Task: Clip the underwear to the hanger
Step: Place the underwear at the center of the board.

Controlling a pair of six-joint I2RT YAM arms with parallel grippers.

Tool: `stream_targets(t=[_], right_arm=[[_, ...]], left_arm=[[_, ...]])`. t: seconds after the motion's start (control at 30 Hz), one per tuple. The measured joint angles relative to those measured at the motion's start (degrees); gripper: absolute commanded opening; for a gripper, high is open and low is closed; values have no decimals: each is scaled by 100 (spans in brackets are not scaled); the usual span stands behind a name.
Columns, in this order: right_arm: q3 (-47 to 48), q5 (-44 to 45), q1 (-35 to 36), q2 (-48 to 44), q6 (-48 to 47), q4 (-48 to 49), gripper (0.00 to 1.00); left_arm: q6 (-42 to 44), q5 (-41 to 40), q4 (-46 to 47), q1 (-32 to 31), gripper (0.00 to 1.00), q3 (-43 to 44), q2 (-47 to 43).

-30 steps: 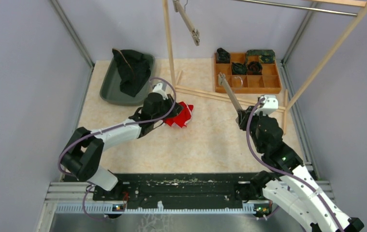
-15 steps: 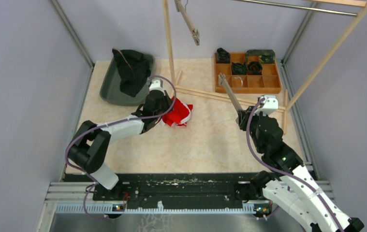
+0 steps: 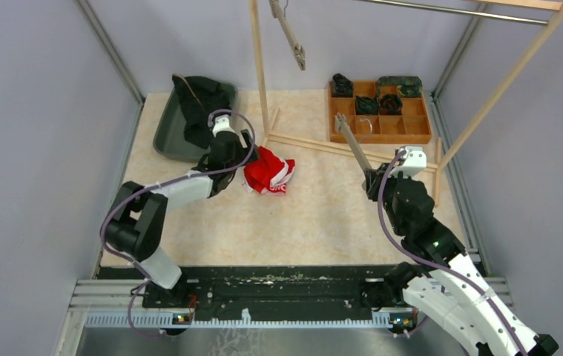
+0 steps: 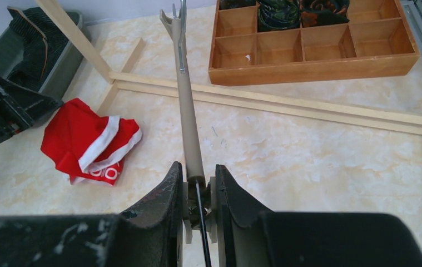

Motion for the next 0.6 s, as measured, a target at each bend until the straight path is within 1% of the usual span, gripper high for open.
stream_targets(t=[0.1,0.23,0.37,0.47,0.53,0.6], right_arm=[[0,0,0,0,0,0,0],[0,-4,0,11,-2,0,0],[0,-20,0,48,-2,11,0],[0,-35,0,79,-2,9,0],[0,-48,0,87,-2,9,0],[0,-52,0,90,-2,11,0]], left_arm=[[55,17,-105,17,87,-136,-442],[219,118,-199,0,87,-372,-1558],[407,431,-203,-76,86,-413,-2415],[645,881,-210,-361,86,-581,-2800],[800,1088,-254,-625,86,-675,-2852],[1104,1187,-476,-1176,85,-730,-2756]])
